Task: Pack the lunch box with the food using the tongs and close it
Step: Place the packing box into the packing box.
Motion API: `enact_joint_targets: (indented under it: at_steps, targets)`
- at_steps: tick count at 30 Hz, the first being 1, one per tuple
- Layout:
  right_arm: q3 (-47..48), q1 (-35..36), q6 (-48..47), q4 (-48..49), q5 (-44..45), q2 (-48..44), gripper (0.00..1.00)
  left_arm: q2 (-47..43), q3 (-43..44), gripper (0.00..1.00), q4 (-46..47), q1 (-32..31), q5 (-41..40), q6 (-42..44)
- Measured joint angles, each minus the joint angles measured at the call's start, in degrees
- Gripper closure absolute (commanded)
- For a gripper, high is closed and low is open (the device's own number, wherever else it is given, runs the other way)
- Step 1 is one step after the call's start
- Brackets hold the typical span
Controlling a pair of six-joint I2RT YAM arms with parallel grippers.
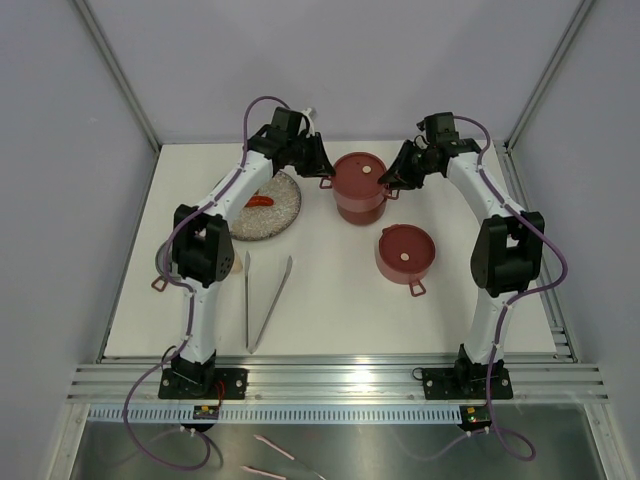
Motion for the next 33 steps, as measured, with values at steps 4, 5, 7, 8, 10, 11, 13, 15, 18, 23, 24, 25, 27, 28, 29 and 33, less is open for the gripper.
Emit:
enact_joint_targets:
  at_steps: [4,5,7,8,10,11,13,15,18,23,24,25,27,28,29,33]
  targets:
    - [0.0,-0.6,-0.1,0.2,-0.6,0.1,1.00,0.1,0.1,1.00,0.2,0.0,0.3,-0.2]
    - [0.0,-0.8,-0.2,0.2,-1.0,0.2,1.00,0.1,0.1,1.00,0.4,0.0,0.4,-0.2]
    - [0.0,-1.3,-0.2,0.2,-1.9,0.5,1.00,0.1,0.1,1.00,0.7,-0.1,0.5,-0.3]
    - [0.0,-1.6,-0.2,0.2,-2.4,0.7,1.00,0.1,0.1,1.00,0.9,-0.2,0.6,-0.3]
    - [0.0,-2.1,-0.2,0.3,-3.2,0.9,1.00,0.1,0.1,1.00,1.3,-0.4,0.9,-0.4]
    - [0.0,-2.4,-0.3,0.3,-3.4,0.9,1.00,0.1,0.1,1.00,1.6,-0.5,0.9,-0.5]
    - [0.0,-2.7,-0.4,0.4,-3.8,1.0,1.00,0.1,0.1,1.00,2.0,-0.7,0.9,-0.4]
    - [0.0,-3.0,-0.5,0.7,-4.1,1.2,1.00,0.1,0.1,1.00,2.4,-0.8,0.9,-0.5]
    - [0.0,-3.4,-0.4,1.4,-4.4,1.7,1.00,0.1,0.4,1.00,2.6,-0.8,0.9,-0.5]
    - [1.3,-3.7,-0.2,2.8,-5.3,3.4,1.00,0.1,2.3,1.00,5.4,-2.1,4.3,-2.1]
    - [1.7,-3.7,-0.2,2.9,-5.5,3.8,1.00,0.2,2.8,1.00,6.0,-2.4,4.7,-2.4]
    - [2.1,-3.8,-0.2,2.9,-5.8,4.2,1.00,0.2,3.1,1.00,6.5,-2.7,5.1,-2.5]
    - [2.6,-3.8,-0.2,3.0,-6.0,4.6,1.00,0.3,3.5,1.00,7.6,-3.3,5.7,-2.8]
    - [2.8,-3.8,-0.2,3.2,-6.1,4.8,1.00,0.5,3.7,1.00,7.7,-3.5,5.9,-3.0]
    - [2.9,-3.8,-0.2,3.5,-6.2,5.0,1.00,0.6,3.7,1.00,8.0,-3.6,6.1,-3.0]
    - [3.0,-3.8,-0.3,4.6,-6.8,5.5,1.00,1.6,3.7,1.00,8.3,-3.4,6.3,-3.4]
